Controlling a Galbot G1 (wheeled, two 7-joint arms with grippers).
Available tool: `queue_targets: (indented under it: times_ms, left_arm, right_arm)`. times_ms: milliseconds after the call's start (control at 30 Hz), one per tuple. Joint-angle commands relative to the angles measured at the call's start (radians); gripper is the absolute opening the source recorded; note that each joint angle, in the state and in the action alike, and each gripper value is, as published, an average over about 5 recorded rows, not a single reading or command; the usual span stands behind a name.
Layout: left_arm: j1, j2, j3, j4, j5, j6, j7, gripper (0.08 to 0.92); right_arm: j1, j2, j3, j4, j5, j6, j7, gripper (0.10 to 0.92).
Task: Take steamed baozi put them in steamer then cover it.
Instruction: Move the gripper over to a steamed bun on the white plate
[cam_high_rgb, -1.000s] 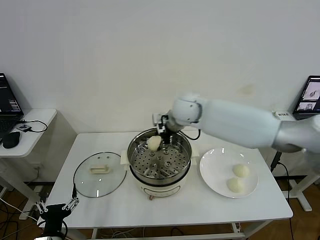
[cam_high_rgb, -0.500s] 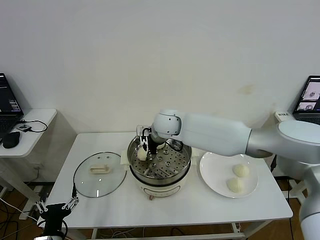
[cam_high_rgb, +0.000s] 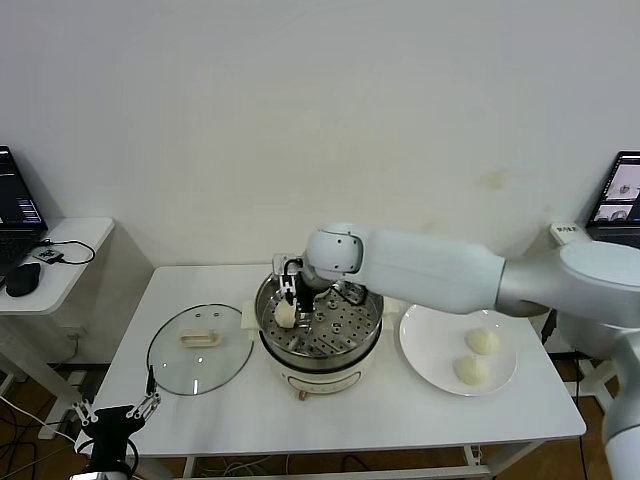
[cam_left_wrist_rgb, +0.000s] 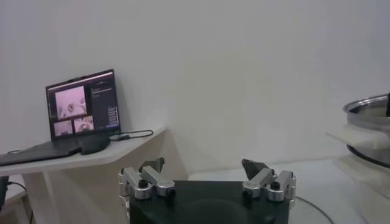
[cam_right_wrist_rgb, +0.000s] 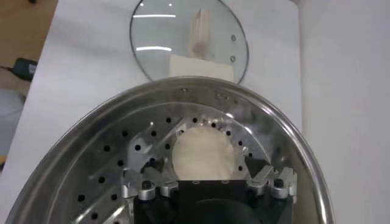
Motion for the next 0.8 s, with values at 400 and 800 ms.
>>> queue_targets:
  times_ms: [400, 800]
  left_arm:
    - [-0.006, 0.024, 0.007, 0.005, -0.003, 0.012, 0.002, 0.823]
    - [-0.003, 0.024, 0.016, 0.015, 0.003, 0.013, 0.002, 0.823]
  right_arm:
    - [0.173, -0.676, 0.021, 0.332, -0.259, 0.256, -0.369, 0.823]
    - [-0.108, -0.85, 0.135, 0.338, -0.508, 0.354, -0.387, 0.823]
